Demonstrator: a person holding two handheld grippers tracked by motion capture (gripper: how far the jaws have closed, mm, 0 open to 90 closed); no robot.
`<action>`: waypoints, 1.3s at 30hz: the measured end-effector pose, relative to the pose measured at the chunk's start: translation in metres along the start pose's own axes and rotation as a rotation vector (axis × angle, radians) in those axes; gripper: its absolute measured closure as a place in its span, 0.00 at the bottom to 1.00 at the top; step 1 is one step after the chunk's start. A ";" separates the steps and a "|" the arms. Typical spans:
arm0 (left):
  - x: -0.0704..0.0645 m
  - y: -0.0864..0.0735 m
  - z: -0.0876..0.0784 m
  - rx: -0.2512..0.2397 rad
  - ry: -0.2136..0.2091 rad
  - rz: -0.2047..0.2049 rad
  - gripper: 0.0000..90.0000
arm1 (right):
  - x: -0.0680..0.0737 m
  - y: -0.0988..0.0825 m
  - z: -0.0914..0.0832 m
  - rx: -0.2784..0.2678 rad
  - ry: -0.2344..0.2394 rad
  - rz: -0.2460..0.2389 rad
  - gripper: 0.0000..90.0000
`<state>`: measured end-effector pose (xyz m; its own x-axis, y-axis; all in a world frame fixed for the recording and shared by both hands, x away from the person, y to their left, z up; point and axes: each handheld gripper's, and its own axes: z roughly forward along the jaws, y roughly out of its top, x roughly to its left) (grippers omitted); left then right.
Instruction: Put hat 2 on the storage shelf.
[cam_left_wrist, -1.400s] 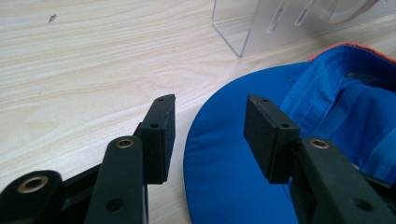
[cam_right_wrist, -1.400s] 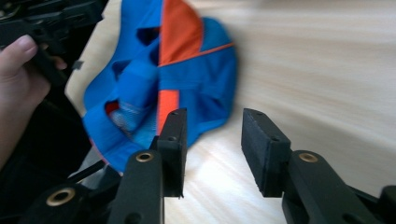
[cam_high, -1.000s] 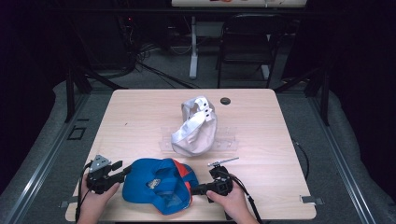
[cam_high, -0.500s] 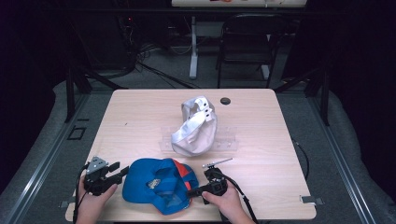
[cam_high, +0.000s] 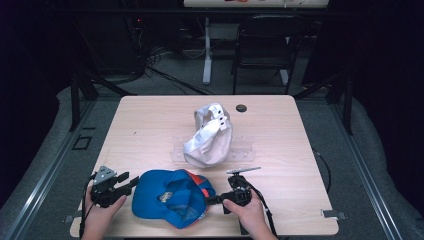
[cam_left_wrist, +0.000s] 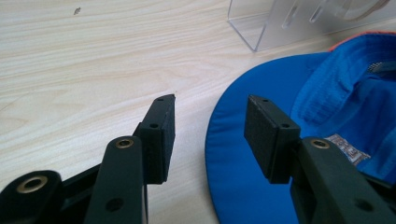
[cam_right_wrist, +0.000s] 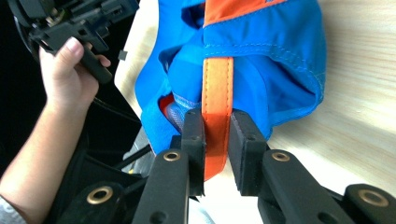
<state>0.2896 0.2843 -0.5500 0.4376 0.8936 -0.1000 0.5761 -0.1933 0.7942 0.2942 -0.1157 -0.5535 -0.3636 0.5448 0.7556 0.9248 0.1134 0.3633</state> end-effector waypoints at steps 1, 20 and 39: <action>0.000 0.001 0.001 0.011 -0.005 0.003 0.60 | -0.001 0.000 -0.003 -0.004 0.005 0.000 0.87; -0.005 0.008 0.008 0.011 -0.045 0.027 0.62 | 0.004 0.022 -0.096 -0.077 -0.111 0.059 0.87; -0.006 0.007 0.010 0.009 -0.053 0.014 0.63 | 0.016 0.045 -0.153 -0.083 -0.044 0.146 0.87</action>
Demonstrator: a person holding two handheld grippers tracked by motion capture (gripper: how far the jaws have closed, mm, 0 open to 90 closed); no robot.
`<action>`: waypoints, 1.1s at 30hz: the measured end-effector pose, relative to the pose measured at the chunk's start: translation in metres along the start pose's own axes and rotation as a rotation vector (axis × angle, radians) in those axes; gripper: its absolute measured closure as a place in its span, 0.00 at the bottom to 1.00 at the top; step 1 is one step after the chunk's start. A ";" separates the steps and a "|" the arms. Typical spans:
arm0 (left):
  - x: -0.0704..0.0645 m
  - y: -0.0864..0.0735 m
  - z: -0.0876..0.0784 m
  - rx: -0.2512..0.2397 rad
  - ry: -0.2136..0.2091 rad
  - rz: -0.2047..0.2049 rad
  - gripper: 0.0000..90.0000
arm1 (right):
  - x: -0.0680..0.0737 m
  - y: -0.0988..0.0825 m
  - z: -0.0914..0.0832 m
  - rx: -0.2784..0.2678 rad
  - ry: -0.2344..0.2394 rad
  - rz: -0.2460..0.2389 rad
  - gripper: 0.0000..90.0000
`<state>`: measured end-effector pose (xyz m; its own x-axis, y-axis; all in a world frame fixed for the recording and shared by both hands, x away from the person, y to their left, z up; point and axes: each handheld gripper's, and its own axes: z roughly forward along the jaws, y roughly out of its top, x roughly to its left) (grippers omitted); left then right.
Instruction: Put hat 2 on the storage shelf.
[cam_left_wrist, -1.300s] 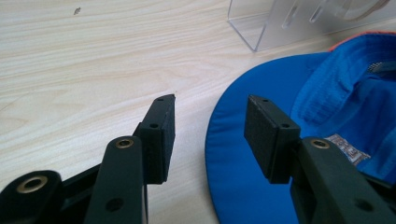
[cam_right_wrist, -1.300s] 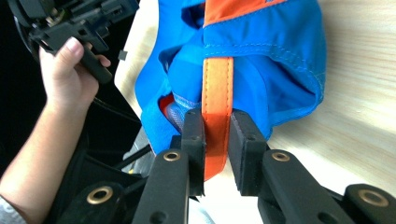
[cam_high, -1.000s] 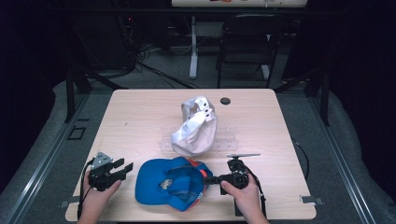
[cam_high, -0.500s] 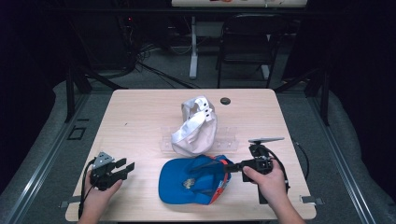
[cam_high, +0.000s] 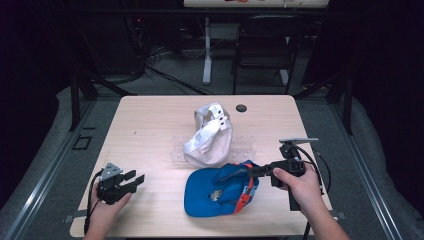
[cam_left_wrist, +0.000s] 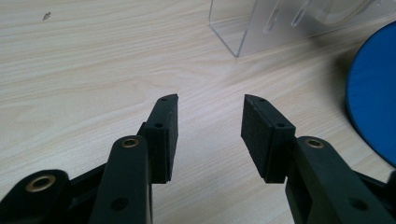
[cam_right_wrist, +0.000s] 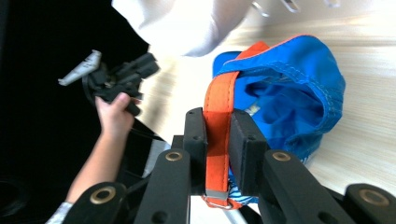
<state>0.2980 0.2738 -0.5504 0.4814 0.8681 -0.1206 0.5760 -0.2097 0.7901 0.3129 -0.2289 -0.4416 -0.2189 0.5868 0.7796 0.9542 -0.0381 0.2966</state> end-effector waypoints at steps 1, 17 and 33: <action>0.000 0.000 0.000 0.000 0.002 -0.003 0.63 | 0.000 0.001 -0.001 -0.003 0.011 0.003 0.87; 0.000 -0.001 0.001 0.003 -0.003 -0.009 0.63 | 0.031 0.020 -0.022 -0.030 0.156 0.027 0.87; -0.001 -0.001 0.000 0.006 -0.002 -0.007 0.63 | 0.055 0.030 -0.056 -0.092 0.164 0.025 0.87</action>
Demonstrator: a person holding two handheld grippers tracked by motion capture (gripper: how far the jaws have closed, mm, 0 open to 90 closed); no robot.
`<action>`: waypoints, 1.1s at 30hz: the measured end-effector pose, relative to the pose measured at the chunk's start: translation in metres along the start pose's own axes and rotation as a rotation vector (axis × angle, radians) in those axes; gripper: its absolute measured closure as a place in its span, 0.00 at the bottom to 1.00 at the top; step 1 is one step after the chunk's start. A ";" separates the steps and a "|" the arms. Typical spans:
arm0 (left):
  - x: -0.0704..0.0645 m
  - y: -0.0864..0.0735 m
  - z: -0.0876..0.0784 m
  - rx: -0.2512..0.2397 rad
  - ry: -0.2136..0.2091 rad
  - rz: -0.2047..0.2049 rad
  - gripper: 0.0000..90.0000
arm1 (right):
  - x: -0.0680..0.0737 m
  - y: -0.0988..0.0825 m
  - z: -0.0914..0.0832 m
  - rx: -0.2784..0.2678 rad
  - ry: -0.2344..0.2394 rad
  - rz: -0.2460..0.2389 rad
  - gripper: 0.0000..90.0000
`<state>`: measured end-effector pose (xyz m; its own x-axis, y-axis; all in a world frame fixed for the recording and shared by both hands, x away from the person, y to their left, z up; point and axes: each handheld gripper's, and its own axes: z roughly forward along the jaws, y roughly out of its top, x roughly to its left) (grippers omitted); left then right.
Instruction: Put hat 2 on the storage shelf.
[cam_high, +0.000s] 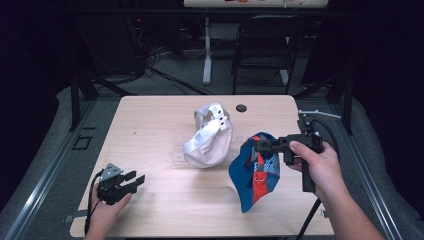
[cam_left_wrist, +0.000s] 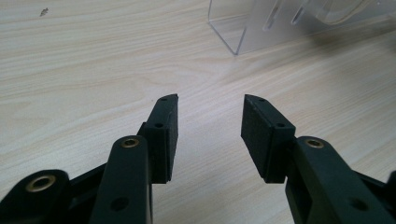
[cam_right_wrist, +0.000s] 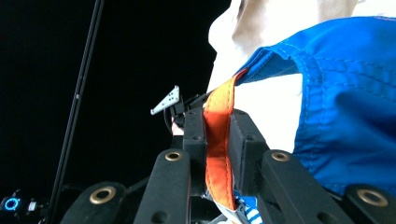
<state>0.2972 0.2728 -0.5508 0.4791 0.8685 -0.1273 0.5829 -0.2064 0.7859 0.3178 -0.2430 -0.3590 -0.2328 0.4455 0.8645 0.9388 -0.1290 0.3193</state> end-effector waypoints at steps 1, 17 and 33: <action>0.000 0.000 0.000 -0.001 0.001 0.000 0.63 | 0.000 0.001 -0.003 -0.009 0.000 0.003 0.87; 0.000 0.000 0.000 0.014 0.001 0.003 0.63 | 0.025 0.034 -0.028 -0.127 0.017 0.034 0.87; 0.000 0.000 0.002 0.008 -0.001 0.008 0.63 | 0.024 0.084 -0.032 -0.236 -0.071 0.065 0.87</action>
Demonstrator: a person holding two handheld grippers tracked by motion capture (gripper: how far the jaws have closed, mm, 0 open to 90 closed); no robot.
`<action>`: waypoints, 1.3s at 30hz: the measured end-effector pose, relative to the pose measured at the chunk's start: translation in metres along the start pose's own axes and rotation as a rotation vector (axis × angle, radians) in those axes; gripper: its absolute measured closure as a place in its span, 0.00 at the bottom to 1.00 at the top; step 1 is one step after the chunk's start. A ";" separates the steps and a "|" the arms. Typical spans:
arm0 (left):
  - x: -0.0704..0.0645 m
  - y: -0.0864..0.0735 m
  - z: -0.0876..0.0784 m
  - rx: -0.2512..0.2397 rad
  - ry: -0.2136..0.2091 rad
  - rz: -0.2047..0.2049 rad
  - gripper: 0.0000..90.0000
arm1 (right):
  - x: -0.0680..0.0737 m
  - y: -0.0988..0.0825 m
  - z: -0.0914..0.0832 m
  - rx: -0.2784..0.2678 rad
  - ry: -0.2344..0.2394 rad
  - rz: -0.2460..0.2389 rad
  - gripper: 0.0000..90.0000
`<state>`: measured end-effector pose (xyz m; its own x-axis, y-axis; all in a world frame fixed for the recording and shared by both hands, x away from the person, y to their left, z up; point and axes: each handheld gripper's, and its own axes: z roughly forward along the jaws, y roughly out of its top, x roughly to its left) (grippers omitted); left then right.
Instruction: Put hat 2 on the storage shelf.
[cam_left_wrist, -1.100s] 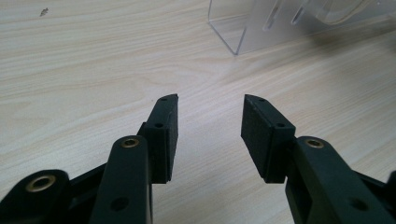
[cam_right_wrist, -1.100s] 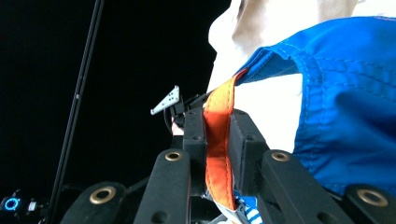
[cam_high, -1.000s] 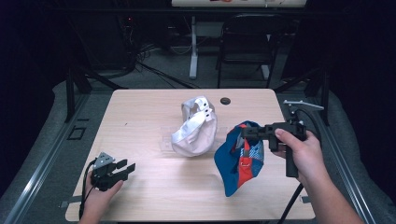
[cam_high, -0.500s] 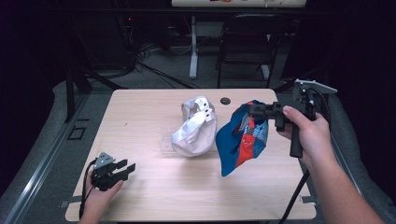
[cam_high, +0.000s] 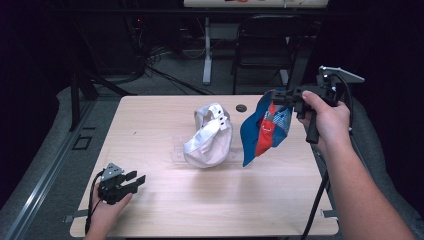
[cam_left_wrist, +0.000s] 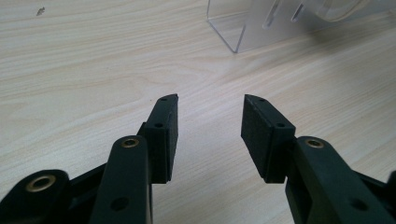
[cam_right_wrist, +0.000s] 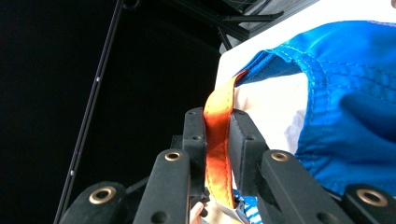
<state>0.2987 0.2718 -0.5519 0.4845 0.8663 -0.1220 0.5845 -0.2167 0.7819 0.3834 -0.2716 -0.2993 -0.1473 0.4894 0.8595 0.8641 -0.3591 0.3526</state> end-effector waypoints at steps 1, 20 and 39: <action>0.000 0.000 -0.001 0.012 -0.002 0.002 0.63 | -0.001 0.002 0.002 -0.009 -0.004 0.010 0.87; 0.001 0.000 0.000 0.002 -0.005 -0.007 0.63 | -0.002 0.022 0.037 -0.027 -0.030 0.067 0.87; 0.001 0.000 0.000 0.003 -0.002 -0.005 0.63 | -0.008 0.023 0.050 -0.021 -0.069 0.057 0.87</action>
<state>0.2993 0.2729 -0.5515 0.4829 0.8664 -0.1273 0.5892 -0.2139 0.7792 0.4282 -0.2437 -0.3164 -0.0640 0.5209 0.8512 0.8600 -0.4040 0.3118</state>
